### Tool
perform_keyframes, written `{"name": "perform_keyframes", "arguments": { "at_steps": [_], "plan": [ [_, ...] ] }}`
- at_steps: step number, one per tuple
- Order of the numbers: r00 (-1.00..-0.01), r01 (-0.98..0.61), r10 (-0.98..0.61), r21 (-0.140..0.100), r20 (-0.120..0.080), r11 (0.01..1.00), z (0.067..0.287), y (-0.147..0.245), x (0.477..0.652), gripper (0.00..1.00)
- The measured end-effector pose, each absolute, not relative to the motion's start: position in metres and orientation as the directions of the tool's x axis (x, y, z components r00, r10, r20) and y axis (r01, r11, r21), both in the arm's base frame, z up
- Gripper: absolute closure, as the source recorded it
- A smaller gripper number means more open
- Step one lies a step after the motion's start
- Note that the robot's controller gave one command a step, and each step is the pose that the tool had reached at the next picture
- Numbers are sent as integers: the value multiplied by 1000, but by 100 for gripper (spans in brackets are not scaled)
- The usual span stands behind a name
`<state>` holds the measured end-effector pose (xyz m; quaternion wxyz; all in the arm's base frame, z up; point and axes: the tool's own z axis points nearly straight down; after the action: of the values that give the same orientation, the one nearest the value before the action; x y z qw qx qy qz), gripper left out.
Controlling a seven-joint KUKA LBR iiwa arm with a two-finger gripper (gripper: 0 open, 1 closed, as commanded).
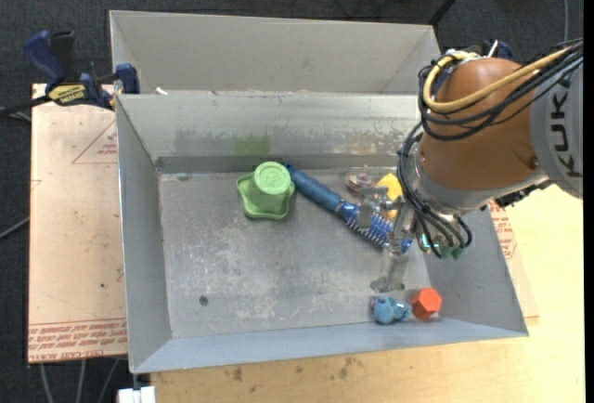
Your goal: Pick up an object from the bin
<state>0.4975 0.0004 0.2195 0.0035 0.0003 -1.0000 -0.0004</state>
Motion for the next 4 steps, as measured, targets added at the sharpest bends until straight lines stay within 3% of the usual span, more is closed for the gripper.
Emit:
{"name": "perform_keyframes", "arguments": {
  "at_steps": [1, 2, 3, 4],
  "plan": [
    [-997, -73, -73, 1, 6, 997, 66, -17, 508, 0],
    [-974, 227, 227, 1, -5, 974, 161, -40, 508, 0],
    [-981, 192, 192, 4, -7, 981, 79, -23, 577, 0],
    [-981, 194, 194, 1, -3, 981, 81, -24, 575, 100]
  ]
}}
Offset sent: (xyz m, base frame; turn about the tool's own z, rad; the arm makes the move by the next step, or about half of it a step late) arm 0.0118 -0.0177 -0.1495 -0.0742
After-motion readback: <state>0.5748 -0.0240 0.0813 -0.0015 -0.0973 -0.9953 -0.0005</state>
